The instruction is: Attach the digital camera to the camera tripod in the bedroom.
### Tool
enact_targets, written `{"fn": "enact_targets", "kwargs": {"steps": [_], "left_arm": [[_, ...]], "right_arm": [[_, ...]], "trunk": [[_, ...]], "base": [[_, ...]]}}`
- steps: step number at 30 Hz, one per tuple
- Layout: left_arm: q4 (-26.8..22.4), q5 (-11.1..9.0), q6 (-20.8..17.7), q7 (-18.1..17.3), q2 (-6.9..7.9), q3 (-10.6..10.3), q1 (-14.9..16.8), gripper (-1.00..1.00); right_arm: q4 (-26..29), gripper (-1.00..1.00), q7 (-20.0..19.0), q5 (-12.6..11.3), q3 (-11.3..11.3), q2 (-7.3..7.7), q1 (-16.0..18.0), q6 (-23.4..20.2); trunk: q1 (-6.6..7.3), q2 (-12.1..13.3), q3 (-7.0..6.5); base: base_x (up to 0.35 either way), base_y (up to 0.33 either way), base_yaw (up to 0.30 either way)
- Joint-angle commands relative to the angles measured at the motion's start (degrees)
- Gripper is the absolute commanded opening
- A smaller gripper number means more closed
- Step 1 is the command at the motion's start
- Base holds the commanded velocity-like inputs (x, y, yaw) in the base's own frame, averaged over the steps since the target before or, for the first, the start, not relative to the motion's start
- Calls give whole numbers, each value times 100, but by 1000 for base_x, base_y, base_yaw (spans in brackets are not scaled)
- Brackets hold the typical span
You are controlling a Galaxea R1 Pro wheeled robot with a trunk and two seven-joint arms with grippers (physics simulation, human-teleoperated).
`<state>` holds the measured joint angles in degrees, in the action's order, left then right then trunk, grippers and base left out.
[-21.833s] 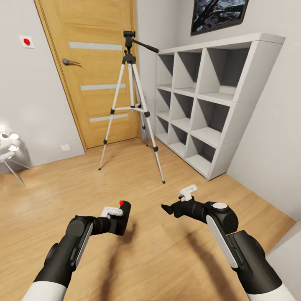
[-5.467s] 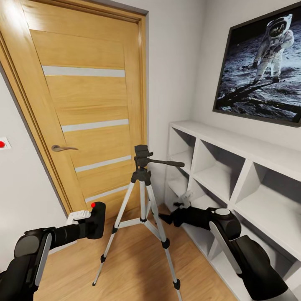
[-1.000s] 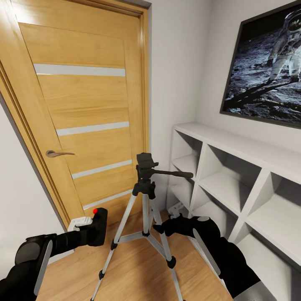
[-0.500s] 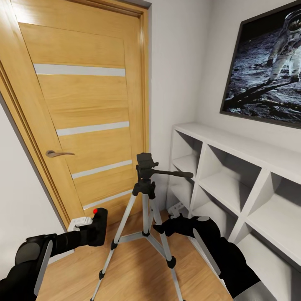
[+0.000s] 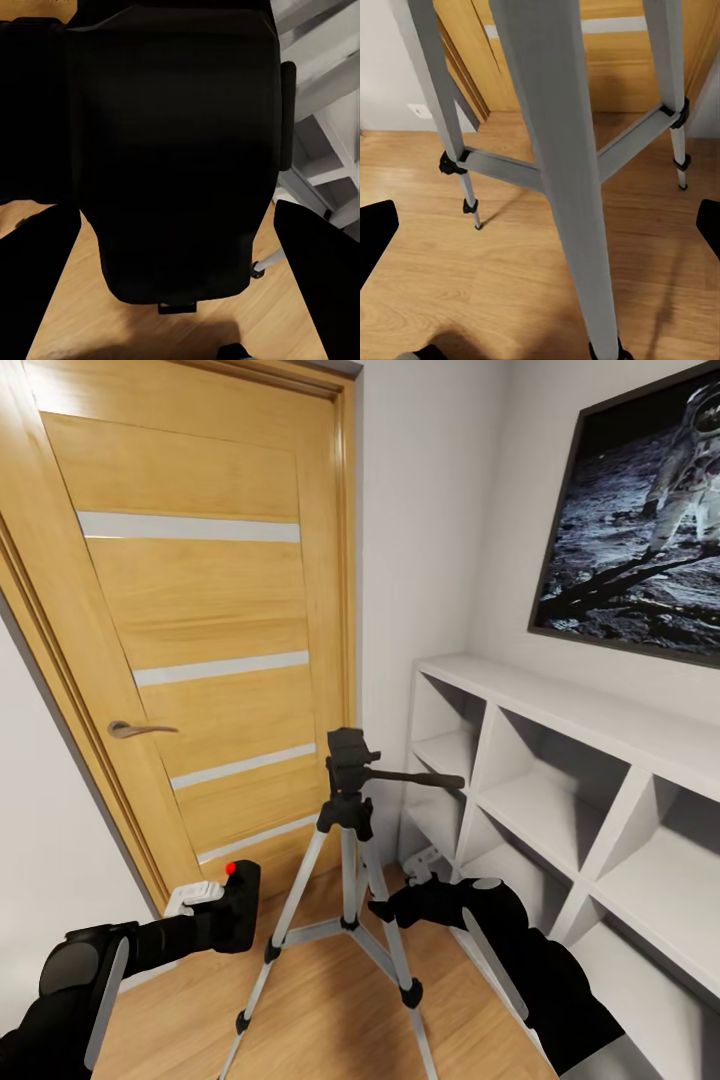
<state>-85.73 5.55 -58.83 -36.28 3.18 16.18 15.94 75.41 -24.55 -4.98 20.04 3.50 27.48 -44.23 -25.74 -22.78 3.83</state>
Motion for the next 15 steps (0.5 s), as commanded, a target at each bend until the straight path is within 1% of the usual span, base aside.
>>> {"fn": "enact_targets", "kwargs": {"steps": [1, 4, 9, 15], "left_arm": [[-5, 48, -23, -66, -1, 7, 7, -100], [-5, 50, -23, -73, -3, 7, 6, -100], [-5, 51, -23, -84, -10, 8, 6, -100], [-5, 51, -23, -88, -8, 8, 5, -100]], "right_arm": [[4, 100, 25, -48, 8, 4, 6, -31], [3, 100, 26, -43, 11, 3, 5, -6], [-12, 100, 25, -10, 22, 2, 3, 230], [-117, 100, 27, 11, 25, -14, 3, 352]], "trunk": [[-4, -14, 13], [-4, -14, 13], [-4, -14, 13], [-4, -14, 13]], "base": [[42, 9, 0], [29, 6, 0], [12, 3, 0], [3, 1, 0]]}}
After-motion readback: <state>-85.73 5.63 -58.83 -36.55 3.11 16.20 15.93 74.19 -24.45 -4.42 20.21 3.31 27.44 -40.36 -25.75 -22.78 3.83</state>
